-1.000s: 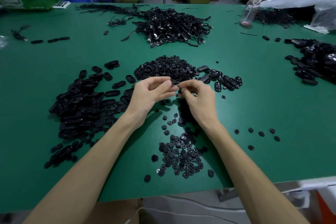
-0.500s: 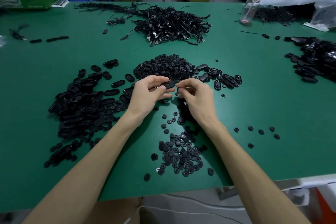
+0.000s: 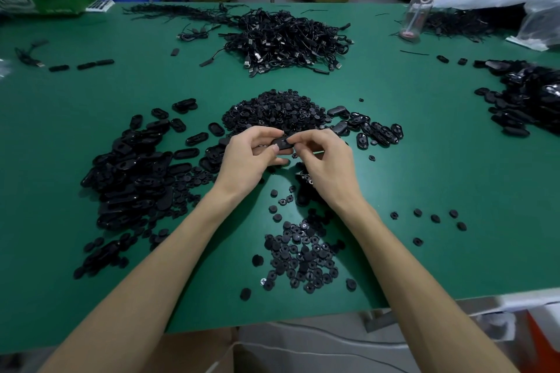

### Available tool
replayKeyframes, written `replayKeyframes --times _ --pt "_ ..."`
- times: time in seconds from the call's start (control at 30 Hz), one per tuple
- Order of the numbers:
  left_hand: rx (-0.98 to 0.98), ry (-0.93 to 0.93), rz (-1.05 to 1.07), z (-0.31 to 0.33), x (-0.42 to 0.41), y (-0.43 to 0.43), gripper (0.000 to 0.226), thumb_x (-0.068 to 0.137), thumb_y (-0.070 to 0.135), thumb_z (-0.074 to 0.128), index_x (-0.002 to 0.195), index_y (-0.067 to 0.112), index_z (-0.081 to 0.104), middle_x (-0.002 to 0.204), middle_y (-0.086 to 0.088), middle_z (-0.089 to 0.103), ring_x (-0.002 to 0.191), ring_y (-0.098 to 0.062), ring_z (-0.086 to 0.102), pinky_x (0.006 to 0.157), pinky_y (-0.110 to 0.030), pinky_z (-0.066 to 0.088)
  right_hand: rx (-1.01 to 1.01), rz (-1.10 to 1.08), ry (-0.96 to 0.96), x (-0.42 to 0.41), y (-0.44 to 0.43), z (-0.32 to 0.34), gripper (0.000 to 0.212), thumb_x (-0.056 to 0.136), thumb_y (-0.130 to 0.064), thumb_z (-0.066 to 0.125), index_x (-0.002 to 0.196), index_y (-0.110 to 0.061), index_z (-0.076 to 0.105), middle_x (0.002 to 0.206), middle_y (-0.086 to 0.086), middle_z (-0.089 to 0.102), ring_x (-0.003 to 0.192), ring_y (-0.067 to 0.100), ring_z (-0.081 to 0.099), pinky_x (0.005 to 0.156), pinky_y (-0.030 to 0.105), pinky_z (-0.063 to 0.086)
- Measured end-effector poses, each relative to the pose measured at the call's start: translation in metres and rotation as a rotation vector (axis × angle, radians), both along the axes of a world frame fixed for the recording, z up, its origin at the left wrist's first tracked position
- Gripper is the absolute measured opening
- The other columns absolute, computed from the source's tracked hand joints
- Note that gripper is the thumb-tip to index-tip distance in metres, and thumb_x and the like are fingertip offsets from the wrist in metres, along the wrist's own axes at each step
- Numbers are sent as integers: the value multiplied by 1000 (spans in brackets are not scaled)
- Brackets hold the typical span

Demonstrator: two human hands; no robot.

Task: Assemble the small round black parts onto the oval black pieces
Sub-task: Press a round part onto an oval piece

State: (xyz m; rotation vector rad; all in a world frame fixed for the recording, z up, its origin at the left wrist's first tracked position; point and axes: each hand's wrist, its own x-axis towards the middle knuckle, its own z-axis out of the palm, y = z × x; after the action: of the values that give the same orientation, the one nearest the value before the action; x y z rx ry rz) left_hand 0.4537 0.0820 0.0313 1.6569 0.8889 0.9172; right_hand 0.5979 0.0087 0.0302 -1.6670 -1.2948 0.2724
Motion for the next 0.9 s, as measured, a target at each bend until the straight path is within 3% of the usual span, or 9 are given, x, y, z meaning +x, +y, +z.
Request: replayKeyframes --times 0.17,0.33,0.5,0.67,0.9 --pt "-67 -78 -8 3 -2 -2 23 98 -10 60 119 -2 66 110 -13 72 88 -20 79 78 -25 62 44 -11 92 -1 -1 1 18 95 -7 69 110 -17 70 96 -5 72 90 6 66 80 18 50" --pt "-72 -91 4 3 -3 0 23 98 -6 63 119 -1 70 114 -20 71 91 -24 78 86 -34 63 59 -8 63 -1 -1 2 14 93 -5 68 104 -14 72 98 -6 73 90 6 67 83 20 53" --pt "-66 -96 12 4 -3 -1 24 97 -5 64 119 1 72 115 -19 68 88 -23 79 81 -26 62 57 11 34 0 -1 1 15 95 -6 69 103 -15 77 99 -3 74 92 9 68 86 23 53" --pt "-47 -101 -9 4 -3 -2 23 96 -8 65 118 -4 71 112 -22 72 92 -23 78 82 -31 63 89 0 93 -2 -2 1 16 92 -6 72 104 -16 70 89 -8 73 83 -2 65 74 9 46" --pt "85 -22 -19 2 0 -4 24 92 -4 72 116 0 75 101 -11 78 93 -20 78 81 -36 64 111 2 57 -3 -2 0 17 90 -5 72 100 -17 67 89 -10 70 84 -1 64 74 10 48"
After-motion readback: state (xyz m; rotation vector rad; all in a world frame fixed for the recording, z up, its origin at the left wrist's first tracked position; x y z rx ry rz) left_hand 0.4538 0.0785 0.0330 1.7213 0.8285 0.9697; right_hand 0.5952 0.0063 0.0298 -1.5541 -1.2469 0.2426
